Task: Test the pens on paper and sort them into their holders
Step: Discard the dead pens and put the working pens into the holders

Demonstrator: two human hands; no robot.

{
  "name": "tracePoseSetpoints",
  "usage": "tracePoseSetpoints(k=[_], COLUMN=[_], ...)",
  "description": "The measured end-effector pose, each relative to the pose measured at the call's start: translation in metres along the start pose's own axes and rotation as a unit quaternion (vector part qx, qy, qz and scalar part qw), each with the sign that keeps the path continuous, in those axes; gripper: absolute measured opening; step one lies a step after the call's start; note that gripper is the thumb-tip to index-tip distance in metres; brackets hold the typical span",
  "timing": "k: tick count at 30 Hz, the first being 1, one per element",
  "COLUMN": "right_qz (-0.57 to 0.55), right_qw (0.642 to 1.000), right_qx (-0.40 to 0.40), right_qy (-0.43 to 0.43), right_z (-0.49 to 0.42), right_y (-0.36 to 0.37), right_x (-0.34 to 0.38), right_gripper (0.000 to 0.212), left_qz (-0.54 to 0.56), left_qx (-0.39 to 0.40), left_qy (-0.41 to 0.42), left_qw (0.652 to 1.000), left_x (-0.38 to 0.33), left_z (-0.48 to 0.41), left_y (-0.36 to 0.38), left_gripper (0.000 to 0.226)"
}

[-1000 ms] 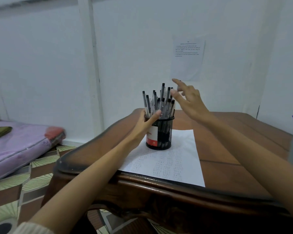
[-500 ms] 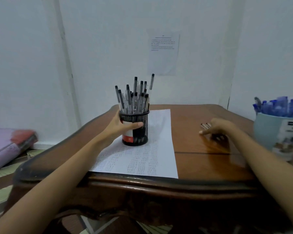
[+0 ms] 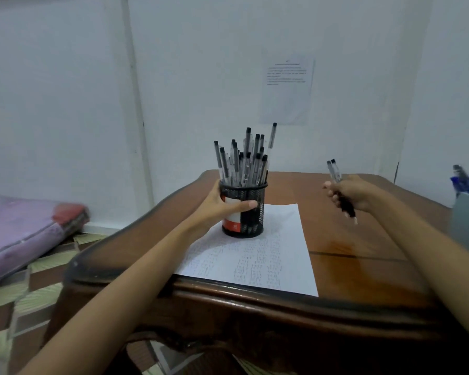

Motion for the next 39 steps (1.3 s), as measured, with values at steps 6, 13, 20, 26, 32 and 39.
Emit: tracePoseSetpoints(k=[6,13,20,26,32,39], right_qz=[-0.355,-0.288,-0.005,0.031,0.034,0.217], right_qw=[0.91,0.898,0.925,0.921,0.891,0.848], right_qx=[0.174,0.262,0.259,0.218,0.102,0.053], right_qy=[-0.127,-0.206,-0.279,-0.322,-0.441,-0.482], right_z=[0.054,0.075,0.052,0.052,0.054,0.048], right_y=[0.074,0.151,0.148,0.144,0.145,0.155], right_x=[0.092,0.119,0.091,0.091,0.093,0.084], right_gripper=[0.024,0.017,0.014,0.022,0.059,0.027], left_qz=[0.044,0.057,0.07,0.076,0.08,0.077], left_qx=[0.038,0.044,0.043,0.048,0.047,0.047], left_qy=[-0.002,-0.019,-0.023,-0.02,-0.018,-0.014], left_qw=[0.998,0.997,0.996,0.996,0.996,0.996], left_x=[-0.005,-0.008,-0.01,-0.011,-0.012,-0.013], left_z=[0.002,0.007,0.008,0.009,0.009,0.01], left_y=[-0.01,-0.016,-0.015,-0.016,-0.016,-0.016], left_gripper=[0.09,0.038,0.027,0.026,0.027,0.025])
Point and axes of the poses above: each hand's wrist, its own z-axis away from the middle knuckle, its own y-axis out of the palm, x = y × z, the point moved 2 cm from there along -z, towards the middle knuckle, and after that the axes turned 14 degrees about -z, right-handed, at the moved point
